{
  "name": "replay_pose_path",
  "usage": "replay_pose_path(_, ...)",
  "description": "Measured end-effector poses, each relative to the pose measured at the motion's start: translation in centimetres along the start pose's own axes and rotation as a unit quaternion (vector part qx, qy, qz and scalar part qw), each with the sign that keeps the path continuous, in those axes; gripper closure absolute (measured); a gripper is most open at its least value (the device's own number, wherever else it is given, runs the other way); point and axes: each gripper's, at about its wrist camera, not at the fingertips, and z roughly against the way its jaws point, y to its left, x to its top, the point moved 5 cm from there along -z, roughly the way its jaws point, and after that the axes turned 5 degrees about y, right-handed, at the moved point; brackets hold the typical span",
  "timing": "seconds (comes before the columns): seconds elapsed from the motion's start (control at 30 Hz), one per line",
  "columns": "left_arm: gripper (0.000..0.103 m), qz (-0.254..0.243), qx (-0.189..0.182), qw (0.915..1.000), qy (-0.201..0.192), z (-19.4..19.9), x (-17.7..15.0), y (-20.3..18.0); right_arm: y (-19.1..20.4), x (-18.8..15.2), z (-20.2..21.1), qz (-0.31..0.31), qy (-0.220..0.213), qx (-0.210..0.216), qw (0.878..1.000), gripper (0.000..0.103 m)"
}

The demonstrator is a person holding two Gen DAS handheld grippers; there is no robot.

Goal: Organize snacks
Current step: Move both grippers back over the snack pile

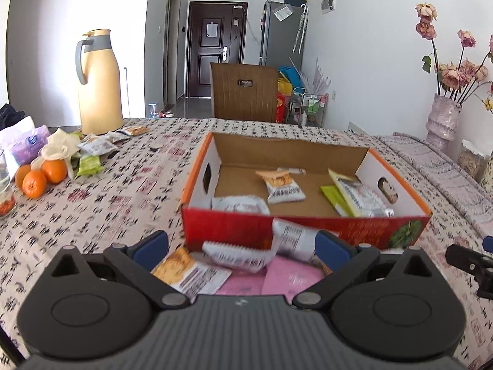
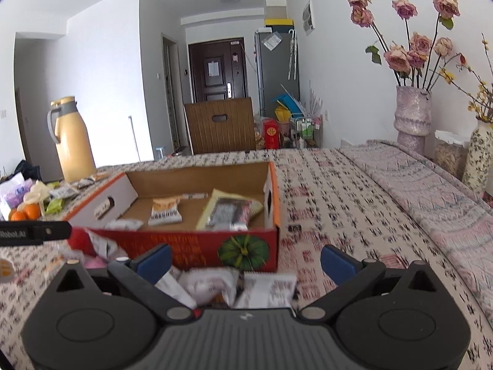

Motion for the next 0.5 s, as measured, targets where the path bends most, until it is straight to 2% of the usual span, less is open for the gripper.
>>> replay_pose_path(0.3, 0.000, -0.014, -0.009, 0.9997, 0.015, 0.7, -3.6, 0.8, -0.7, -3.9, -0.5, 0.005, 0.050, -0.005, 0.999, 0.002)
replay_pose_path(0.4, 0.000, -0.014, -0.008, 0.9997, 0.018, 0.7, -4.1, 1.1, -0.5, -4.6, -1.0, 0.009, 0.064, -0.005, 0.998, 0.007)
replay_pose_path(0.5, 0.000, -0.012, -0.008, 0.9997, 0.020, 0.6, -4.2, 1.3, -0.4, -4.9, -1.7, 0.004, 0.075, 0.000, 0.997, 0.019)
